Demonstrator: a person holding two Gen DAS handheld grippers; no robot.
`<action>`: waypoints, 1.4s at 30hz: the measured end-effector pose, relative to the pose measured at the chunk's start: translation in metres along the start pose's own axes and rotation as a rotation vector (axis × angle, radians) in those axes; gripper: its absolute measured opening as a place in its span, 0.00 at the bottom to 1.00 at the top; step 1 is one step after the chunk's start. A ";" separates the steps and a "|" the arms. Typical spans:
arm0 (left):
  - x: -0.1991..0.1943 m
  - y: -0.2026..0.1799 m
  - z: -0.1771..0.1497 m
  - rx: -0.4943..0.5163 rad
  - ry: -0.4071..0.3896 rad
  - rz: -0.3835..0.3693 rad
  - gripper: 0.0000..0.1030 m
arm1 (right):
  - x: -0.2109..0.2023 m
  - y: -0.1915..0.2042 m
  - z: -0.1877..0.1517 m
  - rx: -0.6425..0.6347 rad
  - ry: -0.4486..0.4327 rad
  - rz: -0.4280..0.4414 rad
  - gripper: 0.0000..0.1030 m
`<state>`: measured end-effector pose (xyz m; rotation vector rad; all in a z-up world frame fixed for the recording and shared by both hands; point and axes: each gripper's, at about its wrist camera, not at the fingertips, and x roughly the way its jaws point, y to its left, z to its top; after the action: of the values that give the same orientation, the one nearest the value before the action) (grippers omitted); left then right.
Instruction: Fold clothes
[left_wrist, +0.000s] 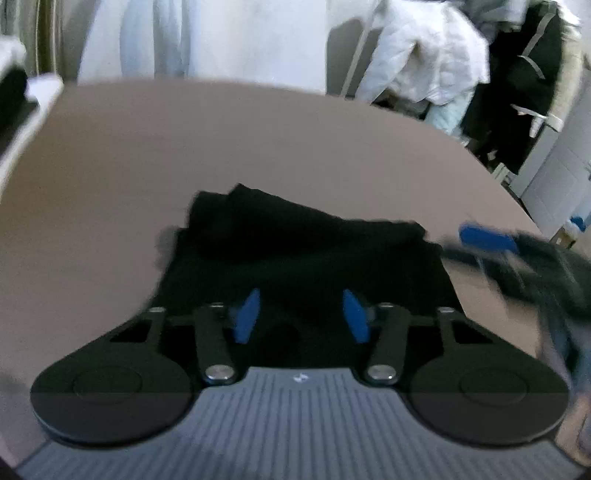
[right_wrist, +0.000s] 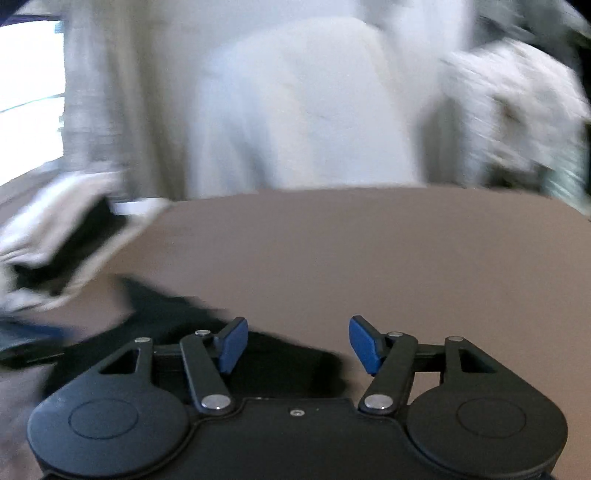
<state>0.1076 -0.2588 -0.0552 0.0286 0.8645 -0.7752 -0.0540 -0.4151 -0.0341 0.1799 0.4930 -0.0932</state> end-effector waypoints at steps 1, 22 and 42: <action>0.014 0.000 0.006 -0.015 0.019 -0.006 0.41 | 0.001 0.009 0.000 -0.031 0.019 0.056 0.65; -0.045 0.066 -0.014 -0.319 0.065 0.162 0.61 | 0.007 -0.095 -0.037 0.546 0.321 0.103 0.74; -0.032 0.069 -0.066 -0.514 -0.088 0.038 0.11 | 0.082 -0.054 -0.023 0.546 0.184 0.313 0.22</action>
<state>0.0934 -0.1680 -0.0960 -0.4395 0.9547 -0.4976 0.0000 -0.4675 -0.1012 0.8031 0.6090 0.0989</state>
